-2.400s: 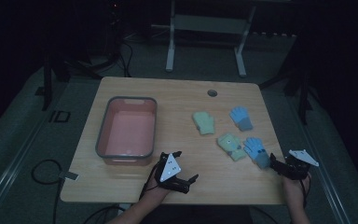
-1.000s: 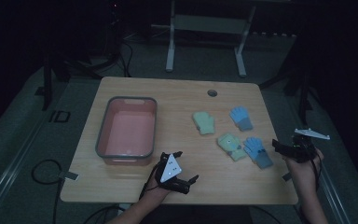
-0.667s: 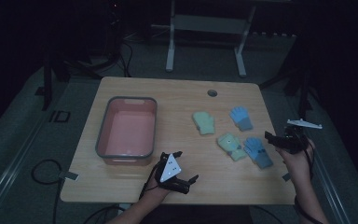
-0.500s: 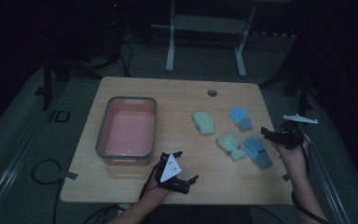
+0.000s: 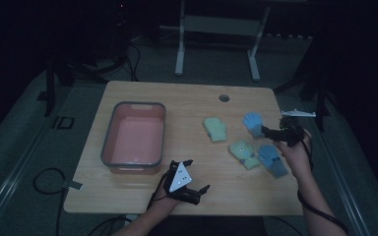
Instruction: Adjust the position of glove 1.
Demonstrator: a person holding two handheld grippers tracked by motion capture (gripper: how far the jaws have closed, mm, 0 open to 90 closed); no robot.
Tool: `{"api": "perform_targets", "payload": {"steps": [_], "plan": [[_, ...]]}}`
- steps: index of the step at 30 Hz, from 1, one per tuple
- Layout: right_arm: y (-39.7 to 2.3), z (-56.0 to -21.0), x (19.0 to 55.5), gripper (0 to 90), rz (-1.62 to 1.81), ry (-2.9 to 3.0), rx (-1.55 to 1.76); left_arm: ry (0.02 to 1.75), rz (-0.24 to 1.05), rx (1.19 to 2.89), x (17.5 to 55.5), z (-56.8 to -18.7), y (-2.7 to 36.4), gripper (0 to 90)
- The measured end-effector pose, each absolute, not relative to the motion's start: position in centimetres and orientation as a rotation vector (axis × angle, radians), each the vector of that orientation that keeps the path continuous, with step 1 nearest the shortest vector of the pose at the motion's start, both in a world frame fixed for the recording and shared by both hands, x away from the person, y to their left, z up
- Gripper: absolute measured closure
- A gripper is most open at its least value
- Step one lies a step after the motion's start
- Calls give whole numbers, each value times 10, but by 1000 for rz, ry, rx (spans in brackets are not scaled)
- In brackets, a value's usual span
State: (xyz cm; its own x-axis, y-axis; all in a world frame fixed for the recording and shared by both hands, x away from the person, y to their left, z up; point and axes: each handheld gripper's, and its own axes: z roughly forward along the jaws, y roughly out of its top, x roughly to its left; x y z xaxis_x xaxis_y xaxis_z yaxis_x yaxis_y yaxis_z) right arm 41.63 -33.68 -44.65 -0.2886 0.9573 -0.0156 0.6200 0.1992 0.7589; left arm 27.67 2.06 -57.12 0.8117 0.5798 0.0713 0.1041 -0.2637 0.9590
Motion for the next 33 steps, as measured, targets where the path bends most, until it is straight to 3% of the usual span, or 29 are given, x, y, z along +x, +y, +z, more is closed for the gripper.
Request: {"api": "perform_targets", "payload": {"steps": [16,33], "plan": [[-280,-451,445,267,901,2138,1339,513,495,1803,276,-571,20,8],[-205,-488,488,386,866,2336,1256,507,490,1800,276,-571,21,8]]}}
